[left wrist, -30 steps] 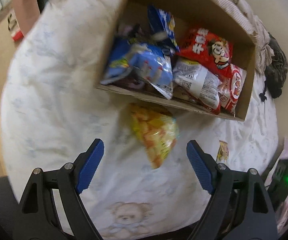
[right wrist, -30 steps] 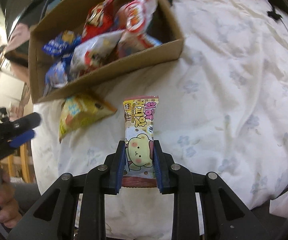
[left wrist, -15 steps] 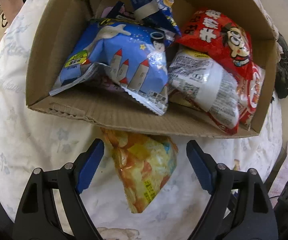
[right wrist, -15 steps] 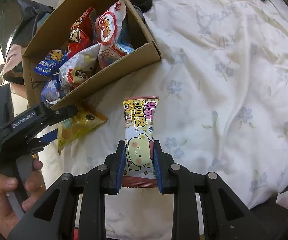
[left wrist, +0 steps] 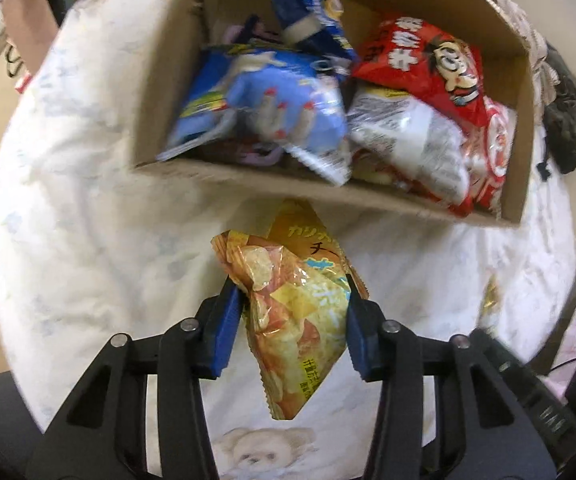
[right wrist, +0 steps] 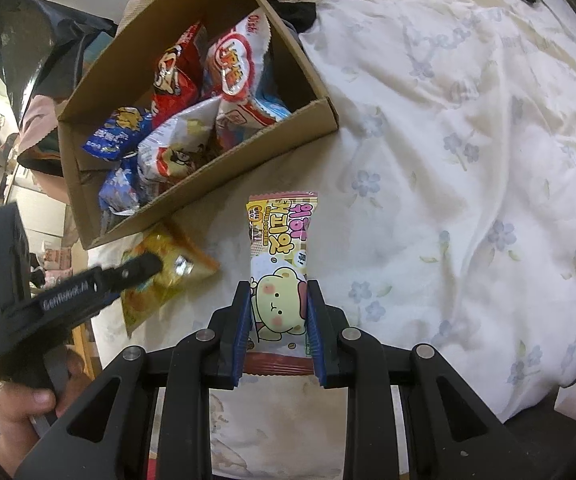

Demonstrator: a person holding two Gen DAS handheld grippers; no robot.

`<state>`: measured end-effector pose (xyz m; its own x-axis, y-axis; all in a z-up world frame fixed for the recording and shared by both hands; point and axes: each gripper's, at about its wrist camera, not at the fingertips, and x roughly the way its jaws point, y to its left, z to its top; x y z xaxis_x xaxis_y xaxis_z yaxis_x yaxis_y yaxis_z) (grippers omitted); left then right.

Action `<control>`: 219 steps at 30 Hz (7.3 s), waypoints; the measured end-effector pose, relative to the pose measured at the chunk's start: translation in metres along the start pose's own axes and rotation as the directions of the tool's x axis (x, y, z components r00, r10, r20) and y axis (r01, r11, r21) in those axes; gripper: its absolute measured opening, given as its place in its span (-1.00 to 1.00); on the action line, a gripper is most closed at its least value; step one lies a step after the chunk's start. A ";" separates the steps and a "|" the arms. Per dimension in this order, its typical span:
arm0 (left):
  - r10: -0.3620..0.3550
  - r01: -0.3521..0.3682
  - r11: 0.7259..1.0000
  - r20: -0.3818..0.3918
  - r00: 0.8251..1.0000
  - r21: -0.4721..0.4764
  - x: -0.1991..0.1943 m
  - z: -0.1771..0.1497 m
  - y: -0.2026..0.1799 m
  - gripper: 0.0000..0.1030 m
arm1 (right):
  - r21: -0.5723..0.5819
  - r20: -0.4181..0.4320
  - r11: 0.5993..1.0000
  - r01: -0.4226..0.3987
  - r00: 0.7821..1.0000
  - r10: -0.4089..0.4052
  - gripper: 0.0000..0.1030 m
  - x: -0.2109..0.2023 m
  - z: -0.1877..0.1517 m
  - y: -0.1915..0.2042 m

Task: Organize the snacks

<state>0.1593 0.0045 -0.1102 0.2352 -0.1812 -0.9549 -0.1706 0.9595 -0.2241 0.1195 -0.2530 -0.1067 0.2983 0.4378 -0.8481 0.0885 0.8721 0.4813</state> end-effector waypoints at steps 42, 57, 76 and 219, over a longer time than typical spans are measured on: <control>0.081 -0.108 0.993 0.404 0.911 0.046 -0.140 0.059 0.014 -0.18 | -0.258 0.088 0.956 -0.138 0.982 0.165 -0.47 -0.032 0.060 0.081; 0.031 -0.081 0.987 0.333 0.942 0.137 -0.080 0.119 -0.048 -0.18 | -0.184 0.137 0.978 -0.099 0.983 0.126 -0.47 0.003 0.155 0.075; 0.036 -0.054 0.997 0.281 0.959 0.054 -0.055 0.136 -0.052 0.58 | -0.086 0.161 0.991 -0.102 0.980 0.115 0.42 0.003 0.181 0.057; 0.097 -0.206 0.974 0.662 0.743 0.089 -0.165 -0.070 0.016 1.00 | -0.339 0.571 0.901 0.272 0.820 -0.032 1.00 -0.086 -0.020 0.099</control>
<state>0.0504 0.0346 0.0305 0.7917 0.1008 -0.6025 -0.1292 0.9916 -0.0040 0.0837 -0.1998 0.0093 0.7847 0.2059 -0.5847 -0.1612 0.9785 0.1283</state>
